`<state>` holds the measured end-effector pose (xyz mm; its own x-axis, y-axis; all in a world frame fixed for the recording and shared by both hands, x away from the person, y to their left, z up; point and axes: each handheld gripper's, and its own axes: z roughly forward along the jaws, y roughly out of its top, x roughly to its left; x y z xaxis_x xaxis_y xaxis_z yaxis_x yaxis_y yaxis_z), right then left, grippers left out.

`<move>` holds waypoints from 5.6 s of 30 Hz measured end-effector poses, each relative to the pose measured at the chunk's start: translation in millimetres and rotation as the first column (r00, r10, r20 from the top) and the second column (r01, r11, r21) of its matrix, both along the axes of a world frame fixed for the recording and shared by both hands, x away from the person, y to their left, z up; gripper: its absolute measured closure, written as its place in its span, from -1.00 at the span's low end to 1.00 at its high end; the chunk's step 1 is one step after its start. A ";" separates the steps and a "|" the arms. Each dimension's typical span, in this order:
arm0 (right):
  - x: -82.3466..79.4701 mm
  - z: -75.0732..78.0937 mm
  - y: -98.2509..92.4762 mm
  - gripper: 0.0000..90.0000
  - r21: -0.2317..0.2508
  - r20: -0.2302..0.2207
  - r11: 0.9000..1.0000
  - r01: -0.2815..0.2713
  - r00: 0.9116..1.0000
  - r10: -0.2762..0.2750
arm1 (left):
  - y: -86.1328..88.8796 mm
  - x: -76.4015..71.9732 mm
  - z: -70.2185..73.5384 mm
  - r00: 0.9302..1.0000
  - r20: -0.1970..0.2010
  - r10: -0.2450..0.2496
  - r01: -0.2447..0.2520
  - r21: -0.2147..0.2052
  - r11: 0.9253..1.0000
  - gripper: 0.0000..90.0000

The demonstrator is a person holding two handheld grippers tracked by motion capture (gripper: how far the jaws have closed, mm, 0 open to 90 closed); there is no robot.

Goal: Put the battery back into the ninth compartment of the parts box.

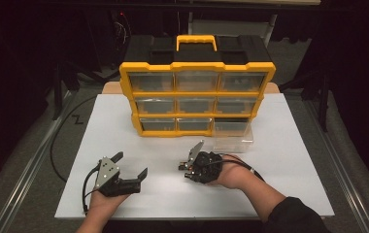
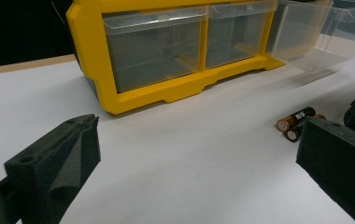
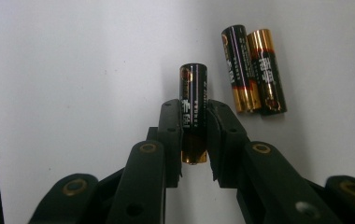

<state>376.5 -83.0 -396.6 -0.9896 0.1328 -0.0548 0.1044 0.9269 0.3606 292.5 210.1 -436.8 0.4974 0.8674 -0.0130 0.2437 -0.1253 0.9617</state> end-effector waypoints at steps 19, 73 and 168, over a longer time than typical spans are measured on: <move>-4.4 2.3 -32.6 0.75 -0.005 -0.015 0.999 0.053 0.998 -0.053 | -0.7 -0.4 0.0 1.000 0.000 -0.007 0.007 0.008 1.000 -0.99; 1.7 30.2 -99.4 0.75 -0.080 -0.018 0.988 0.130 0.991 -0.131 | 0.1 -0.8 -1.2 1.000 0.007 -0.006 0.006 0.010 1.000 -0.99; 64.9 121.0 -77.2 0.75 -0.127 0.075 0.982 0.137 0.989 -0.128 | 3.4 -1.5 -0.6 1.000 0.015 -0.014 0.015 -0.019 1.000 -0.99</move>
